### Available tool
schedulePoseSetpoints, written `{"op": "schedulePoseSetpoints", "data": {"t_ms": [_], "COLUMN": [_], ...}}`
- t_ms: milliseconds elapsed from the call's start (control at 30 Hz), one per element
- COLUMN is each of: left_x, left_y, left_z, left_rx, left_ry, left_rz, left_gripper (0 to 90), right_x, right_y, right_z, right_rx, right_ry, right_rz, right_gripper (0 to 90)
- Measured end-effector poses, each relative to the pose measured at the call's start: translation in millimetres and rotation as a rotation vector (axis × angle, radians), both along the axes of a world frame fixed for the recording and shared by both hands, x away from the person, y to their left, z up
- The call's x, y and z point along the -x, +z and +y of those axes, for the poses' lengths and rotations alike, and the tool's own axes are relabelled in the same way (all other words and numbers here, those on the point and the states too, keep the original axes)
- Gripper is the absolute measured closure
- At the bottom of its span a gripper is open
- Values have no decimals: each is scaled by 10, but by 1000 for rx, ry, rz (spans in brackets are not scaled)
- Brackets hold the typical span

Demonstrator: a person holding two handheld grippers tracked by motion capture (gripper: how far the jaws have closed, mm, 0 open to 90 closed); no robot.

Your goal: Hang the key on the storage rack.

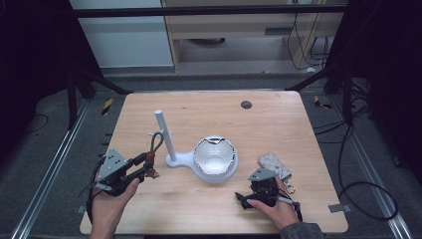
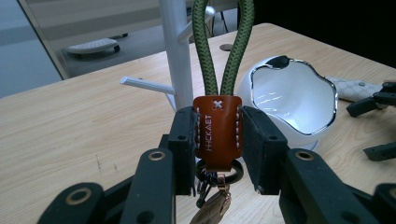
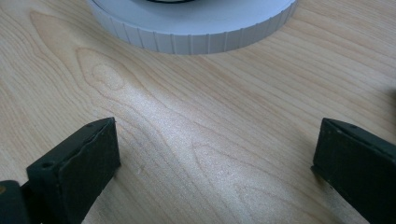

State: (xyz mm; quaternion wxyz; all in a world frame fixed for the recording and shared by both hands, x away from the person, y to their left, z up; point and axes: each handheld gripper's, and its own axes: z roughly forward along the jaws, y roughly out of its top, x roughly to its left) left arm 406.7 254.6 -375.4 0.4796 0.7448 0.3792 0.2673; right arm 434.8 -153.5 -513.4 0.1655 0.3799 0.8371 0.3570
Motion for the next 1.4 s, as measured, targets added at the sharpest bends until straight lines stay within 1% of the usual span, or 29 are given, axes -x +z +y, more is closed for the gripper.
{"op": "schedulePoseSetpoints", "data": {"t_ms": [133,167,200,333,600,633,733,933,1067,1200,1267,1300,1400], "left_x": [-78,-123,-123,-208,-335,-357,-379,-416,-414,-429,-444,-460,-484], "left_y": [-45,-75,-75,-125,-186,-204,-213,-244,-306,-377,-411,-439,-480], "left_z": [-12,-19,-19,-34,-89,-102,-110,-111,-92,-58,-41,-25,10], "left_rx": [-5,0,0,1,-3,2,13,14,18,22,27,20,7], "left_ry": [8,14,14,23,26,24,27,32,30,35,37,44,57], "left_rz": [19,31,31,51,83,90,92,102,118,125,137,148,152], "left_gripper": [657,657,657,657,657,675,681,665,656,647,640,635,603], "right_x": [2,4,4,4,4,5,5,6,6,9,10,10,8], "right_y": [-1,-1,-1,-1,-1,-2,-1,-1,-2,-1,0,-1,0], "right_z": [-3,-3,-3,-3,-3,-3,-3,-4,-4,-4,-4,-4,-4], "right_rx": [1,1,1,1,0,0,1,1,0,-2,0,-2,-1], "right_ry": [2,1,1,1,2,2,2,2,2,0,-1,-1,0], "right_rz": [-2,-1,-1,-1,-1,-2,-1,-2,-2,0,1,0,0], "right_gripper": [6,5,5,6,6,5,5,5,5,5,5,5,6]}}
